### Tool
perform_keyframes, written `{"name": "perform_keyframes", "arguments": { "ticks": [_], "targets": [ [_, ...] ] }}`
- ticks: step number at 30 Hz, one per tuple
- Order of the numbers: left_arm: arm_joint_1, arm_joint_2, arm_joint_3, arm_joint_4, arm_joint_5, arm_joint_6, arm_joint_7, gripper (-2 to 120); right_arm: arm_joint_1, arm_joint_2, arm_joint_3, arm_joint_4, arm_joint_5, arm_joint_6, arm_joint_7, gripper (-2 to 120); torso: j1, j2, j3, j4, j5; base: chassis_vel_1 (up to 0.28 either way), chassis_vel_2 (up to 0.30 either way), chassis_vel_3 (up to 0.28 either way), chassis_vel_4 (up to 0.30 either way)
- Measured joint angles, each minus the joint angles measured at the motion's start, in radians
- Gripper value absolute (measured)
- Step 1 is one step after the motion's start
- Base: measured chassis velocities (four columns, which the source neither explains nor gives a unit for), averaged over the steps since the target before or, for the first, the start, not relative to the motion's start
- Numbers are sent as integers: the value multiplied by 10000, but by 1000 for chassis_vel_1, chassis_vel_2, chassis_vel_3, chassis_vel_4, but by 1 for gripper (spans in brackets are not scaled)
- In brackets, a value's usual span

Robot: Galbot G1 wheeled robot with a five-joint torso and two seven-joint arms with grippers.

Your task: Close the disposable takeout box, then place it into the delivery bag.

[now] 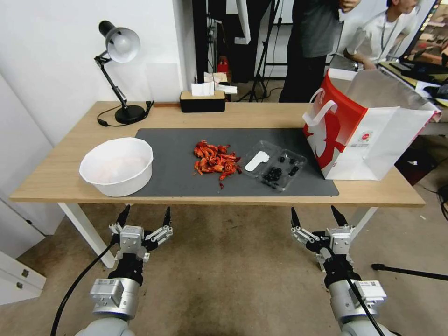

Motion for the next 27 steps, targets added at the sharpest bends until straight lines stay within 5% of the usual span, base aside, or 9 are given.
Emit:
{"name": "perform_keyframes", "arguments": {
  "ticks": [23, 27],
  "targets": [
    [-31, 14, 1, -20, -87, 80, -55, 100, 29, -31, -6, 2, 33, -42, 0, 100, -1, -1, 0, 0, -1, 0, 0, 0, 0],
    [-371, 207, -26, -431, -966, 1085, -671, 100, 482, -497, -157, 75, 710, -751, 169, 100, -1, 1, 0, -1, 0, 0, 0, 0, 0]
  ]
}}
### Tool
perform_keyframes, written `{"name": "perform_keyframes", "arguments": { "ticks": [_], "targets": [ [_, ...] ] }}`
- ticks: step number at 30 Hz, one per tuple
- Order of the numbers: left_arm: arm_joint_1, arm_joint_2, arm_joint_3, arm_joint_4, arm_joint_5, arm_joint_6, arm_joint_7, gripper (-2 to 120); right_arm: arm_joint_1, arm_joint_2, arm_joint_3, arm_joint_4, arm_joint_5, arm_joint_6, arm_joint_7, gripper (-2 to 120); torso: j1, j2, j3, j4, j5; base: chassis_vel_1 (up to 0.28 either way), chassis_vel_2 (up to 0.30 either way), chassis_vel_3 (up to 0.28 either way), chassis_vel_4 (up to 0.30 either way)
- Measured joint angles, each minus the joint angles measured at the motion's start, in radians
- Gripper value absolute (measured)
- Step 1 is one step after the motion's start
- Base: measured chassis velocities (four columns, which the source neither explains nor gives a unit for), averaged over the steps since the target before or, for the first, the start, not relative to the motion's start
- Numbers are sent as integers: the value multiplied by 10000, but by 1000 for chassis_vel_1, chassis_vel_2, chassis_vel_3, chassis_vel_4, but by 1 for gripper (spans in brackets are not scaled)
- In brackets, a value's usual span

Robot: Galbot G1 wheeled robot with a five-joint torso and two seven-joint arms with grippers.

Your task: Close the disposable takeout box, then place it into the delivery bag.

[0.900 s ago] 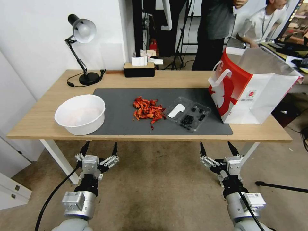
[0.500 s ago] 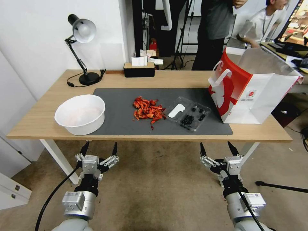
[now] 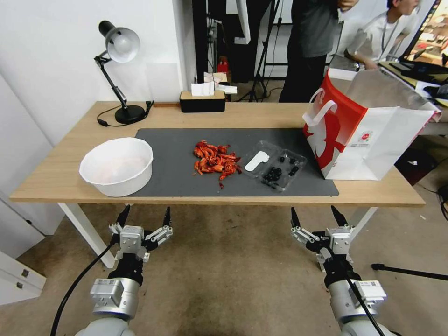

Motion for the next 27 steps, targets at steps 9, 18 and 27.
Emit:
{"name": "perform_keyframes", "arguments": {
  "ticks": [9, 18, 27],
  "targets": [
    [-689, 401, -23, -867, -1978, 2260, -1397, 100, 1564, -1589, -514, 281, 2345, -2410, 625, 100, 3, -1, 0, -2, 5, 0, 0, 0, 0],
    [-506, 425, 595, -541, -1849, 2308, -1437, 100, 2184, -2232, 11, -215, 2867, -2384, 1224, 100, 3, -1, 1, 1, -1, 0, 0, 0, 0],
    [-416, 459, 653, -519, -1805, 2177, -1323, 100, 2106, -2155, 51, -327, 2653, -2228, 1329, 100, 2, -1, 0, 1, -1, 0, 0, 0, 0]
  ]
}}
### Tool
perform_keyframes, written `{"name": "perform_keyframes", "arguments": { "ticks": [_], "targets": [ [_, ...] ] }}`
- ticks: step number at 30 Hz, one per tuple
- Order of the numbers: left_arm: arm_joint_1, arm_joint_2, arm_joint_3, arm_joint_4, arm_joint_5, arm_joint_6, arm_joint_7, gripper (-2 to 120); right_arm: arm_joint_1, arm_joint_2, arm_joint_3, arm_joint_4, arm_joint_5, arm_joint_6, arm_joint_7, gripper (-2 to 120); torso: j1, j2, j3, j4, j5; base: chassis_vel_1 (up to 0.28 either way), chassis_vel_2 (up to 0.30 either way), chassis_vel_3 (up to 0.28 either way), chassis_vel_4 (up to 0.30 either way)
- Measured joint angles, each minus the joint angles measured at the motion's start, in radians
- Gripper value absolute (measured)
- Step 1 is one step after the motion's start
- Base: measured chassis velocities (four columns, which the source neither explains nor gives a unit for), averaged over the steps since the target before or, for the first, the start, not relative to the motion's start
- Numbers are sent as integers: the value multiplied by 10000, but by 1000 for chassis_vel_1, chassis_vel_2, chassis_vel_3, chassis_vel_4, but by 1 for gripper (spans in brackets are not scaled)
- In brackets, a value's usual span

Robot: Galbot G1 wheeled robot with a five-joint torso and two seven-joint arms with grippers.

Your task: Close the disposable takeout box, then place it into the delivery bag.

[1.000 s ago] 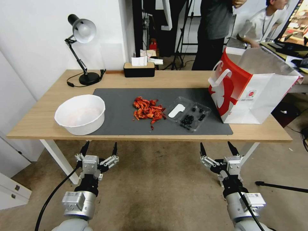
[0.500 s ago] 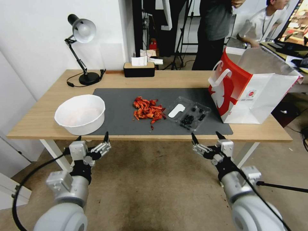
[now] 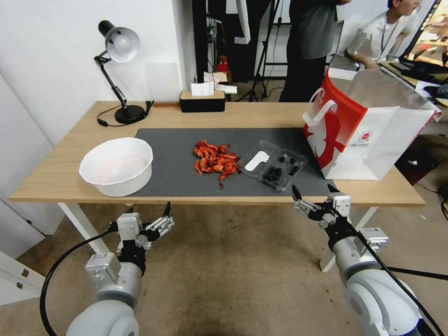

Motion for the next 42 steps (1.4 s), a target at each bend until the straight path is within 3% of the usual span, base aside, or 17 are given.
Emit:
{"name": "perform_keyframes", "arguments": {
  "ticks": [19, 26, 32, 35, 42],
  "targets": [
    [64, 6, 206, 81, 24, -47, 147, 100, -31, 111, -148, 54, -240, 34, 453, 100, -1, 0, 0, 0, 1, 0, 0, 0, 0],
    [-164, 170, 545, 294, 43, -75, 141, 100, 129, -34, -475, 289, 1480, 74, 740, 100, -1, 0, 0, -2, 0, 0, 0, 0, 0],
    [-418, 614, 897, 543, -41, -91, 146, 100, 631, -368, -559, 522, 2068, -819, 2537, 100, -1, 0, 0, -8, -1, 0, 0, 0, 0],
    [-383, 649, 878, 559, -55, -110, 147, 100, 1568, -859, -833, 495, 3742, -1680, 4002, 100, -1, 0, 0, 2, 3, 0, 0, 0, 0],
    [-377, 606, 837, 589, -22, -112, 145, 100, 3140, -1737, -1299, -186, 5620, -2259, 4992, 100, -1, 0, 1, 0, 4, 0, 0, 0, 0]
  ]
}}
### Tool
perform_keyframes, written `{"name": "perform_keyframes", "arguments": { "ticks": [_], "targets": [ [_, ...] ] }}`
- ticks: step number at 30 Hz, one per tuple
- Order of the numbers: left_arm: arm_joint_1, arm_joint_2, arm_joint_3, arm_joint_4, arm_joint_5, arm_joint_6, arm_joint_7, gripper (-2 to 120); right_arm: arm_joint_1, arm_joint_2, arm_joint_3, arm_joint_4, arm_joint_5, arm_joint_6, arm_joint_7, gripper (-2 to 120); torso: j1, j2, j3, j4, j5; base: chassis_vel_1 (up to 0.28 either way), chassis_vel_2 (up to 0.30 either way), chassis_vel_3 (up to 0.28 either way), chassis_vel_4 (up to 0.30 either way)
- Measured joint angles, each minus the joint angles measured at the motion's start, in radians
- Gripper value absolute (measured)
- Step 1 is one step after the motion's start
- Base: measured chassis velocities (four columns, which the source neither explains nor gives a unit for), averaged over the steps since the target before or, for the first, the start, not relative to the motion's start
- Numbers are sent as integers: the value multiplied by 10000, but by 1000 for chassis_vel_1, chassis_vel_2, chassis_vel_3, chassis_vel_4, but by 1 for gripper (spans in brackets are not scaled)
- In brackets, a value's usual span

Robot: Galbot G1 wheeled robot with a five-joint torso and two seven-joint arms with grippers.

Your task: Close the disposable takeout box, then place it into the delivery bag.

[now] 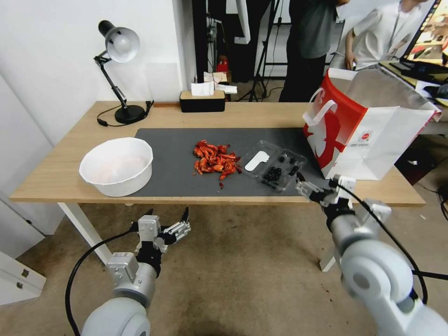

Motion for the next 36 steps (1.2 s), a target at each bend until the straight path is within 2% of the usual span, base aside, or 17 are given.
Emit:
{"name": "perform_keyframes", "arguments": {
  "ticks": [4, 6, 8, 12, 15, 24, 32, 36],
  "targets": [
    [13, -43, 19, 64, 40, 0, -4, 100, 1059, -410, -453, -582, 922, -299, 722, 100, 1, 0, 0, 1, -2, 0, 0, 0, 0],
    [19, -60, 19, 75, 48, 0, -6, 100, 1245, -471, -546, -680, 1006, -307, 715, 100, 1, -1, 1, 0, -1, 0, 0, 0, 0],
    [33, -151, 29, 132, 100, 0, -10, 100, 2111, -633, -1069, -993, 1216, -308, 442, 100, 1, 0, 0, 1, -4, 0, 0, 0, 0],
    [51, -215, 41, 187, 171, -4, -13, 100, 2650, -580, -1466, -1182, 1493, -353, 440, 100, 1, 0, 0, 0, -6, 0, 0, 0, 0],
    [94, -306, 64, 234, 244, -37, -16, 100, 3193, -279, -1993, -1460, 2415, -585, 1049, 100, 1, 0, 0, 1, -2, 0, 0, 0, 0],
    [134, -433, 25, 337, 289, -132, -24, 100, 3375, 353, -2497, -1609, 3923, -807, 2492, 100, 1, 0, -1, 0, -3, 0, 0, 0, 0],
    [133, -490, 59, 493, 348, -330, -19, 100, 3126, 370, -2459, -1348, 4470, -847, 2903, 100, 0, 0, -1, -2, -3, 0, 0, 0, 0],
    [116, -490, 108, 517, 371, -331, -18, 100, 3153, 376, -2398, -1411, 5191, -816, 3090, 100, 0, 2, -1, -1, -3, 0, 0, 0, 0]
  ]
}}
